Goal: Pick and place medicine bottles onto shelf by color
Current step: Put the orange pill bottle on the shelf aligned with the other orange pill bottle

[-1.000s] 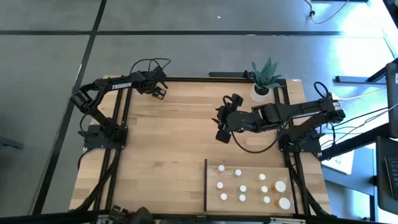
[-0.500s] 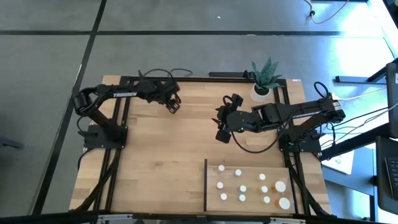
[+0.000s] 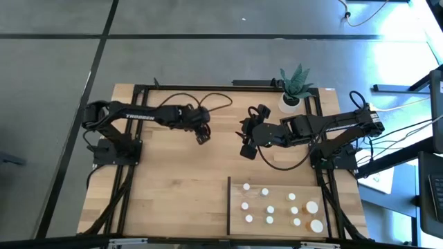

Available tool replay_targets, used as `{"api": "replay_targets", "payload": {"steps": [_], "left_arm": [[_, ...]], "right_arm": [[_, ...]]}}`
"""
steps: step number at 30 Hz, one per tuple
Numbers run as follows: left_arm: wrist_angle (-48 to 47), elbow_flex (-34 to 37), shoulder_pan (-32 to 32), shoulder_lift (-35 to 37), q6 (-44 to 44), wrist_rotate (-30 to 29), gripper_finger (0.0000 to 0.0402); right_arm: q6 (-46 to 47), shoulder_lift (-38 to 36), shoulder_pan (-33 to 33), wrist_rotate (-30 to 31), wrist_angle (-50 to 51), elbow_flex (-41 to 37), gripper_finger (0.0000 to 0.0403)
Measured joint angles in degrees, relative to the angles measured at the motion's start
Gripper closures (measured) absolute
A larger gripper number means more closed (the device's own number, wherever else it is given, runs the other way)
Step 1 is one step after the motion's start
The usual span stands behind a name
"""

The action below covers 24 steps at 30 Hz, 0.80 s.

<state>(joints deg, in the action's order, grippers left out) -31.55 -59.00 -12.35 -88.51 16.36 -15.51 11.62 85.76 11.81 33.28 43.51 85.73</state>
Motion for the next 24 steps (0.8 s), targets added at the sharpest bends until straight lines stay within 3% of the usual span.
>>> {"api": "replay_targets", "payload": {"steps": [14, 24], "left_arm": [[5.98, -0.04, 7.69, -1.16, -0.02, -0.49, 0.0190], [8.14, -0.09, 10.26, -6.75, -0.36, -0.52, 0.0190]], "right_arm": [[-0.02, 0.00, -0.02, 0.02, 0.00, 0.00, 0.0212], [0.00, 0.00, -0.01, 0.04, -0.26, 0.02, 0.0212]]}}
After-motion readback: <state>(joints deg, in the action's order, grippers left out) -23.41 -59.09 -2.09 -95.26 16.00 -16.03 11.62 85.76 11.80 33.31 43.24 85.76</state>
